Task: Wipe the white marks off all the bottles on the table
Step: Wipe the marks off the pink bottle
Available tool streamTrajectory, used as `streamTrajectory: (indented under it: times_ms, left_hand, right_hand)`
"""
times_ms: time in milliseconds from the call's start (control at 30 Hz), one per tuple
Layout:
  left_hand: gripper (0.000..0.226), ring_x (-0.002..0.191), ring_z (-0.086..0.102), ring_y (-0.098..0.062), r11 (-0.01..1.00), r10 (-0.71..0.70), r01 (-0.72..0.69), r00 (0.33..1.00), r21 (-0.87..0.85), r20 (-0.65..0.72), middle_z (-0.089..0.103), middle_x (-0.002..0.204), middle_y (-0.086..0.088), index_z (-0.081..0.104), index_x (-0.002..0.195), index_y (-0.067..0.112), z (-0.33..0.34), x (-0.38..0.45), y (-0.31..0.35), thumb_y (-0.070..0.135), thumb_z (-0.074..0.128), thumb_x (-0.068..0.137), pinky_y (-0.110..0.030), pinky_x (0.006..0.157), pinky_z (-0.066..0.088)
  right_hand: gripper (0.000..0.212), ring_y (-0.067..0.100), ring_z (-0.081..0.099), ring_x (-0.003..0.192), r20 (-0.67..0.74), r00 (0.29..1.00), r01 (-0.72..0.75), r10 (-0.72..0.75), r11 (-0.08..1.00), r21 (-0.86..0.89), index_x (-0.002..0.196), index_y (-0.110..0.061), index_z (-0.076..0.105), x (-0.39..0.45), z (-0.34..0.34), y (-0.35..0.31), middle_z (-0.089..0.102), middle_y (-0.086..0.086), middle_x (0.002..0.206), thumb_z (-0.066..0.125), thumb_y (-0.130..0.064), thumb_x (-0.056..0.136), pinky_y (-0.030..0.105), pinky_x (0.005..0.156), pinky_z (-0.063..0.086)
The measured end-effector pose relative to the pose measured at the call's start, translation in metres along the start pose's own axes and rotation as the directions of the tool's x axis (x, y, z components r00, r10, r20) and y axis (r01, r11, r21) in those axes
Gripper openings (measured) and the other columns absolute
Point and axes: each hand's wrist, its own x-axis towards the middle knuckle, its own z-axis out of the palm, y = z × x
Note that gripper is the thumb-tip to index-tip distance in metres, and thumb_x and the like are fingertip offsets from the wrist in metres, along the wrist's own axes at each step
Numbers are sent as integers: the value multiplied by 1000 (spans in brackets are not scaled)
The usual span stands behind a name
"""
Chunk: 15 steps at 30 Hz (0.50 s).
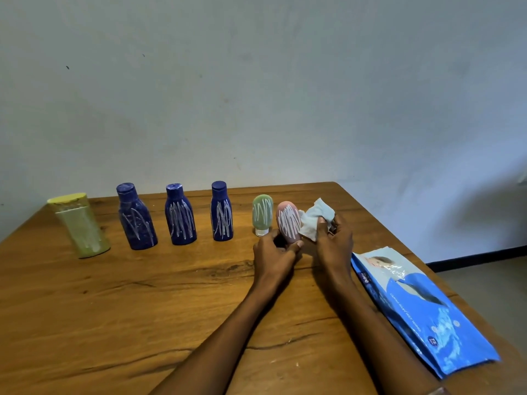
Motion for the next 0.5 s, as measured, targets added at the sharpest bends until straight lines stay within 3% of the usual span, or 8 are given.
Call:
streamTrajectory:
  times_ms: [133, 333, 500]
  left_hand:
    - [45, 100, 69, -7, 1000, 5, -5, 1000, 21, -10, 74, 115, 5, 67, 126, 21, 1, 1, -1, 24, 81, 83, -39, 89, 61]
    - [48, 102, 69, -9, 1000, 7, -6, 1000, 28, -13, 74, 118, 2, 67, 127, 17, 1, 1, 2, 24, 83, 82, -40, 91, 60]
    - [47, 101, 69, -9, 1000, -1, 1, 1000, 19, -12, 74, 118, 2, 66, 128, 18, 2, 1, 3, 23, 82, 84, -36, 90, 60]
  right_hand:
    - [20, 7, 71, 98, 5, 1000, 14, -14, 1000, -20, 123, -28, 64, -3, -2, -1, 72, -7, 112, 57, -24, 104, 27, 75, 61]
    - [24, 10, 69, 102, 36, 999, 23, -22, 999, -35, 128, -27, 60, -3, -7, 1, 68, -8, 114, 57, -23, 105, 31, 82, 62]
    - [21, 2, 66, 92, 48, 998, 43, -41, 998, -42, 122, -32, 55, 0, -9, -3, 62, -19, 101, 56, -21, 105, 13, 67, 54]
